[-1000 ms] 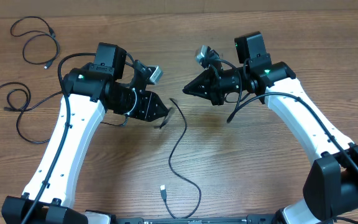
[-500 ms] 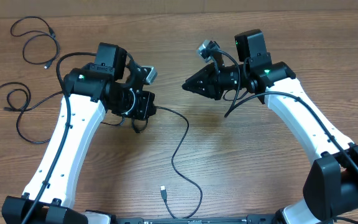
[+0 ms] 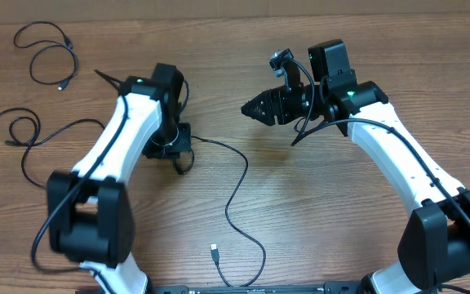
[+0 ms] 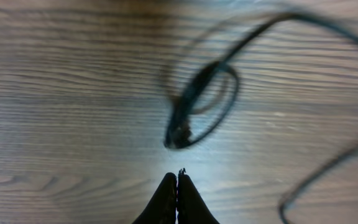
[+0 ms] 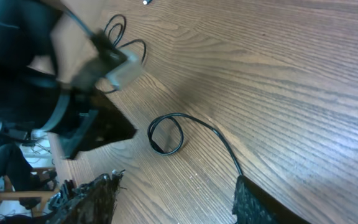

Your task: Untangle cables

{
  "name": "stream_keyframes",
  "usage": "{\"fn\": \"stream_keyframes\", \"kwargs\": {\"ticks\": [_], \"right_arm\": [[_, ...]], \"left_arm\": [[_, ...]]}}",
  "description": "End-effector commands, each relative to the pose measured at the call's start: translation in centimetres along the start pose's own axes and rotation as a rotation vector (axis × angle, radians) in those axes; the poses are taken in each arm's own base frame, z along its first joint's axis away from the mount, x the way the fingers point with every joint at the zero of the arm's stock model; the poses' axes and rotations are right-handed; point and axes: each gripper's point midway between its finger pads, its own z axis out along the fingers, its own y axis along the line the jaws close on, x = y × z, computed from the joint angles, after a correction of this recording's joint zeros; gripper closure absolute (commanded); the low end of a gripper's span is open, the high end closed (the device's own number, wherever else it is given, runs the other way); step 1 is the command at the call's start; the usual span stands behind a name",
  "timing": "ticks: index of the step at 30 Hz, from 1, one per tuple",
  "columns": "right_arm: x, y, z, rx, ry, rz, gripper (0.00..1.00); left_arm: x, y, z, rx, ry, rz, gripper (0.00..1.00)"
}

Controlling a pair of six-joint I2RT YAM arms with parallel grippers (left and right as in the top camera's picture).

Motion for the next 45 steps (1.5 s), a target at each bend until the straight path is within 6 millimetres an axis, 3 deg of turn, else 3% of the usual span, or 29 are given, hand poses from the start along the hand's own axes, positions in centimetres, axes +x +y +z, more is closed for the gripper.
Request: {"fn": "stream_keyframes", "kwargs": {"ticks": [1,7,10,13,16,20,28,34,40,45], "right_arm": [[0.1,-0.1,0.0,0.011,0.002,0.018,0.39],[0.0,-0.3,0.0,0.022,0.0,0.016,0.36],[0.0,-0.5,0.0,0.032,0.0,0.017,0.36],[0.1,-0.5,0.0,0.032,0.001,0.018,0.36],[0.0,-0.5,0.0,0.032,0.0,0.017,0.35],[0.0,-0.5,0.0,0.032,0.0,0.018,0.35],[0.0,-0.5,0.0,0.032,0.0,0.018,0.35],[0.1,-0.5,0.0,0.032,0.001,0.018,0.35],[0.4,-0.4,0.1,0.03,0.013,0.026,0.35],[1.1,0.9,0.1,-0.044,0.045,0.052,0.35]], "left_arm": [[-0.1,1.8,3.4,-0.069,0.087,-0.044,0.96],[-1.3,1.3,4.6,-0.025,0.069,-0.027,0.96],[-1.9,0.9,4.6,-0.003,0.046,-0.016,0.88],[-2.3,0.8,4.6,0.0,0.032,-0.016,0.67],[-2.4,0.7,4.5,0.003,0.028,-0.016,0.7],[-2.4,0.6,4.4,0.01,0.029,-0.016,0.65],[-2.3,-0.2,4.3,0.054,0.035,0.014,0.92],[-2.1,-0.4,4.0,0.065,0.048,0.013,0.96],[-2.8,-2.7,0.5,0.188,0.044,0.054,0.96],[-4.7,-5.9,-4.4,0.368,-0.024,0.088,0.96]]}}
